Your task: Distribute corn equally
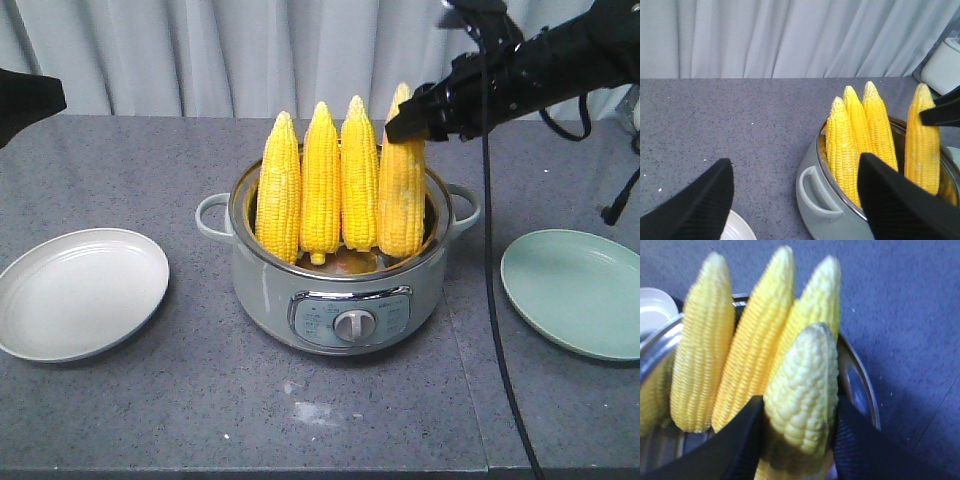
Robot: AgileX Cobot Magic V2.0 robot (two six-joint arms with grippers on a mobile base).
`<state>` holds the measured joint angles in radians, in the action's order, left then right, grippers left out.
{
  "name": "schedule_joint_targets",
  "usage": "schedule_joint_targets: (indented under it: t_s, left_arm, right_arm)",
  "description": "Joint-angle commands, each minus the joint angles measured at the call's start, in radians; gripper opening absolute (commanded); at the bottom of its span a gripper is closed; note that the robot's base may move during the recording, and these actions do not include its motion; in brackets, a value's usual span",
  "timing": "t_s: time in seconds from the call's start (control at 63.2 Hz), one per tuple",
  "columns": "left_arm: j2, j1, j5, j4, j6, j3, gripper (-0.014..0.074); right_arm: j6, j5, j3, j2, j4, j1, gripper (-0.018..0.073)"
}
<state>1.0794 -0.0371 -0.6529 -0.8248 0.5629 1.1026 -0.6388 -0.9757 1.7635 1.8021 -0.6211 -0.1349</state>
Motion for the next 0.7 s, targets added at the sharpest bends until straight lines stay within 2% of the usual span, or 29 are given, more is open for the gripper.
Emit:
schedule_joint_targets:
  t_s: [0.0,0.206,0.396,0.522,0.602,0.681]
  left_arm:
    - [-0.01,0.001,0.033,-0.039,0.004,0.034,0.0513]
    - [-0.01,0.001,0.001,-0.039,0.002,0.034,0.0513]
    - [0.009,0.021,-0.011,-0.077,-0.014,0.062,0.0512]
    - [0.079,0.085,-0.023,-0.073,-0.061,0.183,0.0487]
    - [0.14,0.119,-0.039,-0.06,-0.079,0.288,0.0468]
    - [0.208,0.151,-0.053,-0.013,-0.125,0.398,0.0453]
  right_arm:
    - [-0.017,0.046,0.078,-0.119,-0.059,0.006,-0.0009]
    - [-0.009,0.049,0.169,-0.3,-0.036,0.027,-0.0008]
    - [0.006,0.05,0.169,-0.487,-0.005,0.151,-0.0006]
    - [0.045,0.05,0.169,-0.559,0.05,0.22,-0.0006]
    - [0.083,0.05,0.169,-0.576,0.11,0.227,-0.0006]
    - [0.122,0.05,0.169,-0.583,0.154,0.227,-0.0005]
